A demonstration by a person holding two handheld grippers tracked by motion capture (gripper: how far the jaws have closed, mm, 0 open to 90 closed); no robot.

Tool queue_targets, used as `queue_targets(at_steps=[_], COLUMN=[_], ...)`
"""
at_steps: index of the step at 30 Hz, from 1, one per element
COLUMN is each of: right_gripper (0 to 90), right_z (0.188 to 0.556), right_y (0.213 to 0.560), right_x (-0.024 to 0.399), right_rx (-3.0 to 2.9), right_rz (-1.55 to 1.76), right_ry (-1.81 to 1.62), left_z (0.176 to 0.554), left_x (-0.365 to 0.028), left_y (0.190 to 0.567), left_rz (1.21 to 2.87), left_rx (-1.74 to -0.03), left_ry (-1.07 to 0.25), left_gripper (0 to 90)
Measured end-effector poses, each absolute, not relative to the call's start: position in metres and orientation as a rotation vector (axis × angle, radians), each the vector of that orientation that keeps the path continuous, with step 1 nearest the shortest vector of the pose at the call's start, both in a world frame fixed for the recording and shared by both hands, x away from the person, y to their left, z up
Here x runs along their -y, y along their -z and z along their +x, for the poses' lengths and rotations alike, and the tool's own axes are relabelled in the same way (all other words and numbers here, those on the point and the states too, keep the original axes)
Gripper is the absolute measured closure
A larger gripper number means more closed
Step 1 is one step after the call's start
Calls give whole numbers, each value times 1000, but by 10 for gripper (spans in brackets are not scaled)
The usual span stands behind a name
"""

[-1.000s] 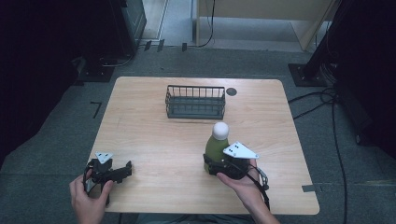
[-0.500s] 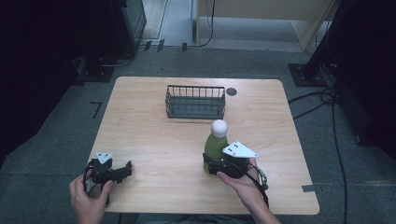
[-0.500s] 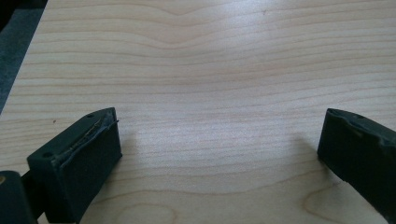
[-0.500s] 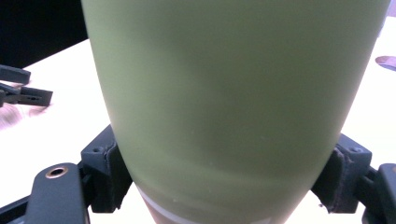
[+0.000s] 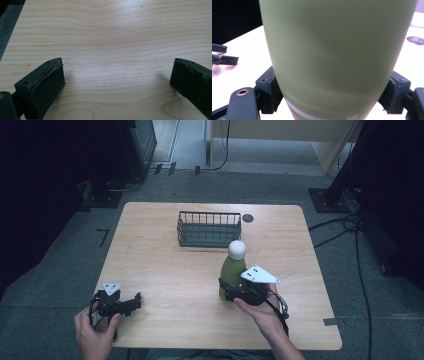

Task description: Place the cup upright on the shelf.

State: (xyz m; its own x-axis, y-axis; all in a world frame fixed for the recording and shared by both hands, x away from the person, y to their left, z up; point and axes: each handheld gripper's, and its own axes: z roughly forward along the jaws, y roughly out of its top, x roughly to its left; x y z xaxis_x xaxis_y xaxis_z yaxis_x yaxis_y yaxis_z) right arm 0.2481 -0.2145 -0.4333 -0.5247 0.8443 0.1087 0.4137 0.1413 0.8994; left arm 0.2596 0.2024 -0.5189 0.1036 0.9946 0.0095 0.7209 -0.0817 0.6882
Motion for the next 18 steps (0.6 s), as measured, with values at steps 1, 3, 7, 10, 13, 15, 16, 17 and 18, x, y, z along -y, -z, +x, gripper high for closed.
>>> queue_targets(at_steps=[1, 3, 7, 10, 13, 15, 16, 17, 18], right_gripper=[201, 202, 202, 202, 202, 202, 202, 202, 202], right_z=[249, 251, 257, 260, 266, 269, 271, 273, 275], right_y=[432, 429, 422, 417, 413, 410, 409, 408, 406], right_x=[215, 215, 216, 216, 217, 217, 216, 216, 216], right_rx=[-1998, -1995, -1984, -1975, -1973, -1972, -1971, -1969, -1971], right_rz=[1203, 1202, 1191, 1194, 1189, 1192, 1195, 1194, 1196], right_ry=[-1352, -1352, -1352, -1353, -1354, -1361, -1363, -1361, -1360], left_z=[260, 260, 260, 260, 260, 260, 260, 260, 260], left_x=[-202, -202, -202, -202, -202, -202, -202, -202, -202], left_y=[519, 519, 519, 519, 519, 519, 519, 519, 519], left_rz=[1860, 1860, 1860, 1860, 1862, 1860, 1859, 1859, 1863], left_rx=[-1671, -1671, -1671, -1671, -1671, -1671, -1672, -1672, -1671], left_ry=[-677, -677, -676, -676, -676, -676, -676, -676, -674], left_gripper=[0, 0, 0, 0, 0, 0, 0, 0, 0])
